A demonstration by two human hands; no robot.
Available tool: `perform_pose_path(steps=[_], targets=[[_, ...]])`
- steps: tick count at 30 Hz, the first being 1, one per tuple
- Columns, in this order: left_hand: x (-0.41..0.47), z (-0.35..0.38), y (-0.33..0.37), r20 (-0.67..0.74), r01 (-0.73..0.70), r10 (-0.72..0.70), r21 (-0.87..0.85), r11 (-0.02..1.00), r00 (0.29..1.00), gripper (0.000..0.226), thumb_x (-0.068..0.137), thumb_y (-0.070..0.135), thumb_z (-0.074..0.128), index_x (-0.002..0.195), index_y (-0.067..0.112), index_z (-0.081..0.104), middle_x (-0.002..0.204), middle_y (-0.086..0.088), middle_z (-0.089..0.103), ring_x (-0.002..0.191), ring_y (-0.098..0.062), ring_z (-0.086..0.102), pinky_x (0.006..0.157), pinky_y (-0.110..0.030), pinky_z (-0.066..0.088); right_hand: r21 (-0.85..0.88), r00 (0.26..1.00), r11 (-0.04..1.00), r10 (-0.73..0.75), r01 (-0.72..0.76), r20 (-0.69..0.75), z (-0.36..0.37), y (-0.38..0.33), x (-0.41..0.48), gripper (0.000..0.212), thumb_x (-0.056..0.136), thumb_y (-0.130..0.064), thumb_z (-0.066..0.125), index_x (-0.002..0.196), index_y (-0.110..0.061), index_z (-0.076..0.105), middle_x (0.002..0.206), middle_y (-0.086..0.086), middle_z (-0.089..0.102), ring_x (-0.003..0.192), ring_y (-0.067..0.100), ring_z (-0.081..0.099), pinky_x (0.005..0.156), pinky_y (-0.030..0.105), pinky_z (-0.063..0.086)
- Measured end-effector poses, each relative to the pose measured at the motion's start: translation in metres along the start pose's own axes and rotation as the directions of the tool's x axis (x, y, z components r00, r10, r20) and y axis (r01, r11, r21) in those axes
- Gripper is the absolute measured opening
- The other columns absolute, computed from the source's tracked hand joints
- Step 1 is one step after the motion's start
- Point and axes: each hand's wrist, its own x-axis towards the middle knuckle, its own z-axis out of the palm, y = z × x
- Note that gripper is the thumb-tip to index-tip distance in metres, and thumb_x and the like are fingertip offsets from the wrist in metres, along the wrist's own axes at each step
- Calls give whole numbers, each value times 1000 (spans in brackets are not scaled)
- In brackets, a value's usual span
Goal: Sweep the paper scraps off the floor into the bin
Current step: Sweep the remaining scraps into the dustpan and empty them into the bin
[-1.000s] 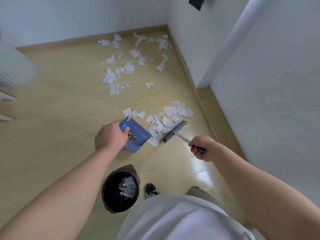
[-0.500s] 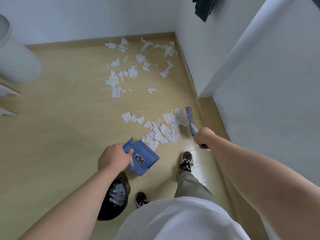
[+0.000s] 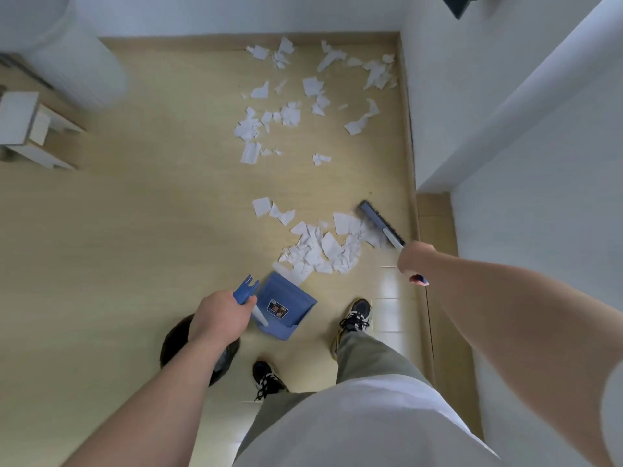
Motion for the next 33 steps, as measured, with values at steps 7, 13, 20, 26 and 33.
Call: perform_pose_path(steps=[7,13,20,26,33], targets=[[-11,25,-16,39,-56,55,35,998,998,42,94,50,54,84,11,67,70,-5,65,60,-21,59,55,-29,43,-26,996,997,-78,79,44,39,20,-31,26,100,-5,35,81,-2,52,43,2,55,43,11,49,46,19,41],[-19,43,-43,14,-107,107,5,994,994,42,94,49,53,77,12,64,67,-4,64,60,-22,60,54,-29,45,-98,992,991,-85,94,93,99,19,-78,19,98,-4,37,89,1,52,59,4,56,45,14,52,50,21,44],[-31,55,-82,7,-153,153,-39,987,988,43,94,44,55,60,18,46,61,-2,53,56,-25,50,48,-27,32,-194,977,961,-176,197,118,170,-7,-139,23,94,-3,39,72,-3,46,48,4,54,40,14,50,42,21,42],[-35,58,-106,5,-188,188,-29,982,982,39,94,44,55,66,17,52,70,-7,61,63,-28,55,53,-29,36,-260,970,935,-222,240,96,195,-18,-178,6,90,-2,50,89,-2,56,56,3,50,42,13,47,40,22,38],[-40,59,-128,15,-193,194,-56,980,981,43,95,44,55,64,14,51,64,-6,57,59,-26,53,52,-28,36,-113,990,983,-141,144,30,185,5,-204,16,94,-7,44,103,-4,57,60,6,52,40,16,48,39,24,38]])
